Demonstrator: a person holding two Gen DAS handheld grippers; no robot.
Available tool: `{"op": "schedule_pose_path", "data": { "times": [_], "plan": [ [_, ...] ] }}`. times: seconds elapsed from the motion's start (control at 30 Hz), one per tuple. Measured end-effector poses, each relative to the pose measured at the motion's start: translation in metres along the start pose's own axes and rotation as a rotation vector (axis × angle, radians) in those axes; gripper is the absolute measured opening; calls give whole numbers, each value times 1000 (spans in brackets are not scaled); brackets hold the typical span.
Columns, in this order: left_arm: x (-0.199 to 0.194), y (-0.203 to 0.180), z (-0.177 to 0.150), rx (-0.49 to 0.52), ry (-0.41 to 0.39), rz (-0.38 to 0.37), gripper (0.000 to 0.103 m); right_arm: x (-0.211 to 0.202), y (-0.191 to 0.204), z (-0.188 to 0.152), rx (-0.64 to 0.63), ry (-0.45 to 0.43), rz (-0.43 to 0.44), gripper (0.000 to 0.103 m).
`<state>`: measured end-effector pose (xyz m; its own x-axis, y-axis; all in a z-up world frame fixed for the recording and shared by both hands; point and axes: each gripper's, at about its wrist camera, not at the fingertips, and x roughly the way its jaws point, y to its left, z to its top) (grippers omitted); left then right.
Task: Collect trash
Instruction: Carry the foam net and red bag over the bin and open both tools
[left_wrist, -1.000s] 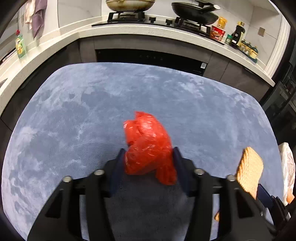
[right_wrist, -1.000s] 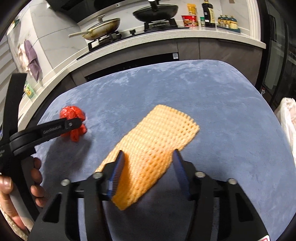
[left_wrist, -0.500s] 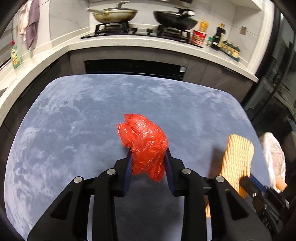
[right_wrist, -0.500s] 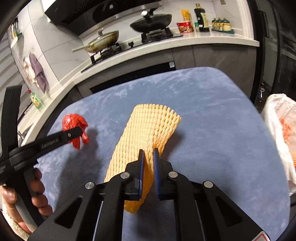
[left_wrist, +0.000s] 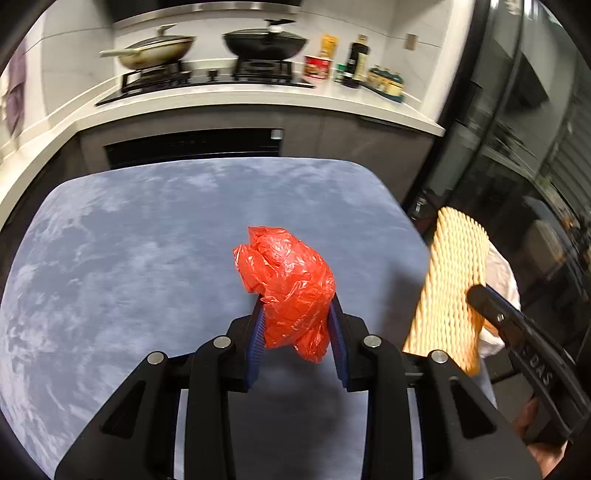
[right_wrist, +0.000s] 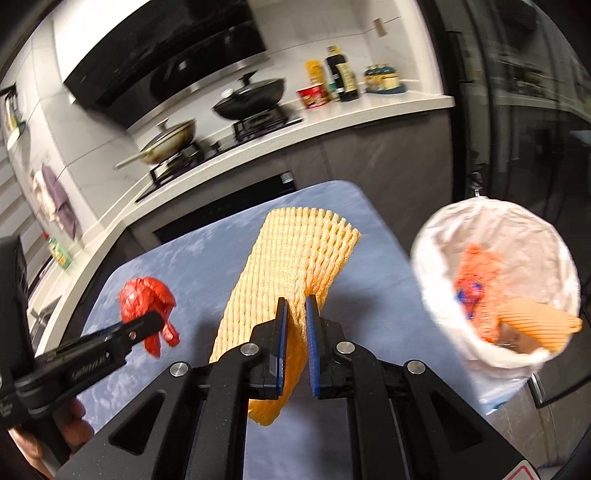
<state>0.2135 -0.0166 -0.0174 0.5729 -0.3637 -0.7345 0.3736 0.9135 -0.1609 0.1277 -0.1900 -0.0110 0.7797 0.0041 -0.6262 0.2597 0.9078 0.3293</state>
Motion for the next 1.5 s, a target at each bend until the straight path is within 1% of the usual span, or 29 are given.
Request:
{"op": "schedule_pose_path", "data": {
  "times": [0.2,0.37,0.63,0.93,1.1,1.3,1.37,1.4,1.47,1.5],
  "plan": [
    [0,-51,-7,75,16,-56,30,-19,-47,4,85,-35,-56,10],
    [3,-84,-11,120,25,-91,30,-34,-75,4,127,-58,-90,10],
    [6,-124,-16,177,40,-129,30,-51,-110,2,164,-87,-137,10],
    [14,-158,-19,247,59,-165,30,-60,-147,5,209,-104,-185,10],
    [17,-173,-19,269,67,-184,30,-59,-161,9,213,-108,-213,10],
    [23,-187,-19,292,76,-197,30,-44,-179,14,218,-93,-250,10],
    [26,-190,-19,295,83,-201,30,-37,-185,16,218,-79,-253,12],
    [27,-192,-19,297,85,-202,30,-32,-188,17,218,-70,-256,15],
    [30,-195,-18,301,89,-204,30,-26,-194,18,225,-63,-273,17],
    [31,-197,-18,303,92,-206,30,-24,-195,18,230,-60,-274,20]
  ]
}}
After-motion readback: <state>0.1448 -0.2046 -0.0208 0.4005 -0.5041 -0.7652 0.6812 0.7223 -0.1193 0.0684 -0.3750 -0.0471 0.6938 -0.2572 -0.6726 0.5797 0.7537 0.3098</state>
